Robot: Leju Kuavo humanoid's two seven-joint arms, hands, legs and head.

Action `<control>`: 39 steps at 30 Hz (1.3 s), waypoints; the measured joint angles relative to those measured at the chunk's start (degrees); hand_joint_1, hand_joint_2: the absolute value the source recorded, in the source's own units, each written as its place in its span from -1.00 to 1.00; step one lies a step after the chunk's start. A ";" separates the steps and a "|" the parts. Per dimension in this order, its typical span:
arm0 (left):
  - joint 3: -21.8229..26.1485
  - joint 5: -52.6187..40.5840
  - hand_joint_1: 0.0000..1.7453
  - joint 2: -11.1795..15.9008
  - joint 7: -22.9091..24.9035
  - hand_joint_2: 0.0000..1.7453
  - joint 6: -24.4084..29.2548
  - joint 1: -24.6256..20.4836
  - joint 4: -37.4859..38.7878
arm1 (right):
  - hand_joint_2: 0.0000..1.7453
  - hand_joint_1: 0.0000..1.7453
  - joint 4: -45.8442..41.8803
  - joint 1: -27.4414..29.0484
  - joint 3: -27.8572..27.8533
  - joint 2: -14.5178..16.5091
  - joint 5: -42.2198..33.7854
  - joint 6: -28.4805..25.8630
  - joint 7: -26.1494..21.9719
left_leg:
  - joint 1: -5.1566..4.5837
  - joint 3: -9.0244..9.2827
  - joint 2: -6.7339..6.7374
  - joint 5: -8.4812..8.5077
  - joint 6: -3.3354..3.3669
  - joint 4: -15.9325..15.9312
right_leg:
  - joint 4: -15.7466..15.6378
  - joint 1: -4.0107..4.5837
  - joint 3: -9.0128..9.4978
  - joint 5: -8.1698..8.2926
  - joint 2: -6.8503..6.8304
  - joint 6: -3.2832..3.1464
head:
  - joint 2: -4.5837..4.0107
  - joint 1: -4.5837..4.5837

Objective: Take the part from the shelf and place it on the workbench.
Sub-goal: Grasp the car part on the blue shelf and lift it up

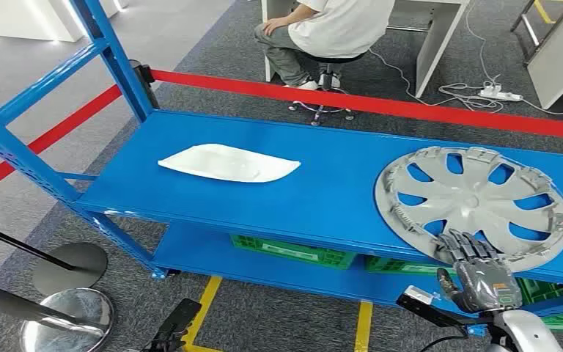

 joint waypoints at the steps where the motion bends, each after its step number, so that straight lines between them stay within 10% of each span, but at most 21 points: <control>1: 0.00 0.04 -1.00 0.00 0.00 -1.00 -0.01 0.01 0.00 | 1.00 -1.00 0.02 -0.02 0.03 -0.02 -0.06 0.16 0.07 | -0.03 -0.04 0.00 0.05 -0.14 0.03 | -0.04 0.03 0.00 0.08 0.03 -0.18 | 0.00 -0.05; 6: 0.00 0.28 -1.00 0.03 -0.02 -1.00 -0.02 -0.09 0.01 | 1.00 -1.00 0.15 -0.73 0.25 -0.17 -0.34 1.20 0.83 | 0.26 -0.90 0.04 -1.72 -1.30 2.42 | -0.20 0.07 0.22 0.31 0.12 -1.86 | -0.01 -0.23; 9: 0.00 0.40 -1.00 0.01 -0.06 -1.00 -0.03 -0.02 0.01 | 1.00 -1.00 0.21 -0.99 0.27 -0.28 -0.40 1.50 1.44 | 0.36 -5.81 0.07 -7.03 -1.79 13.24 | -0.23 0.09 0.26 0.30 0.00 -2.43 | -0.01 -0.39; 11: 0.00 0.56 -1.00 -0.01 -0.06 -1.00 -0.05 0.21 0.01 | 1.00 -1.00 0.22 -0.98 0.28 -0.33 -0.44 1.78 1.81 | 0.36 -7.80 0.07 -7.64 -1.70 17.39 | -0.22 0.19 0.29 0.29 0.05 -2.48 | -0.01 -0.40; 15: 0.00 0.80 -1.00 0.08 -0.08 -1.00 -0.07 0.14 0.01 | 1.00 -1.00 0.22 -0.93 0.31 -0.34 -0.67 2.29 2.44 | 0.14 -1.86 0.08 -0.81 -0.44 4.86 | -0.16 0.52 0.50 0.27 0.17 -2.35 | -0.01 -0.38; 21: 0.00 0.91 -1.00 0.12 -0.24 -1.00 -0.22 0.06 0.01 | 1.00 -1.00 0.24 -0.80 0.31 -0.61 -1.05 2.40 2.72 | 0.11 -0.03 0.11 0.42 0.70 -0.25 | 0.92 0.52 -0.65 -0.56 0.01 -0.53 | 0.00 -0.20; 26: 0.00 0.91 -1.00 0.03 -0.24 -1.00 -0.28 0.10 0.01 | 1.00 -1.00 0.49 -0.43 0.34 -0.67 -1.21 2.41 2.73 | 0.14 -0.09 0.16 0.56 1.13 -0.44 | 16.71 0.43 -8.25 -7.43 0.00 0.37 | -0.01 0.00; 32: 0.00 0.93 -1.00 -0.01 -0.24 -1.00 -0.28 0.03 0.00 | 1.00 -1.00 0.55 -0.64 0.38 -0.71 -1.44 2.29 2.59 | -0.13 0.18 0.06 0.17 0.16 -0.16 | -0.25 0.52 0.50 0.21 -0.04 -0.41 | -0.01 -0.09; 36: 0.00 1.06 -1.00 0.05 -0.24 -1.00 -0.29 -0.02 0.00 | 1.00 -1.00 0.51 -0.74 0.39 -0.69 -3.44 2.20 1.01 | 0.04 -0.12 0.07 -0.49 -0.93 0.68 | -0.60 0.60 0.71 0.21 0.10 -1.89 | -0.01 -0.24; 39: 0.00 1.13 -1.00 0.09 -0.24 -1.00 -0.31 -0.10 0.01 | 1.00 -1.00 0.39 -0.73 0.39 -0.66 -4.74 2.20 -0.26 | 0.26 -4.08 0.09 -5.57 -1.77 9.58 | -0.71 0.45 0.81 0.25 0.00 -2.55 | -0.01 -0.44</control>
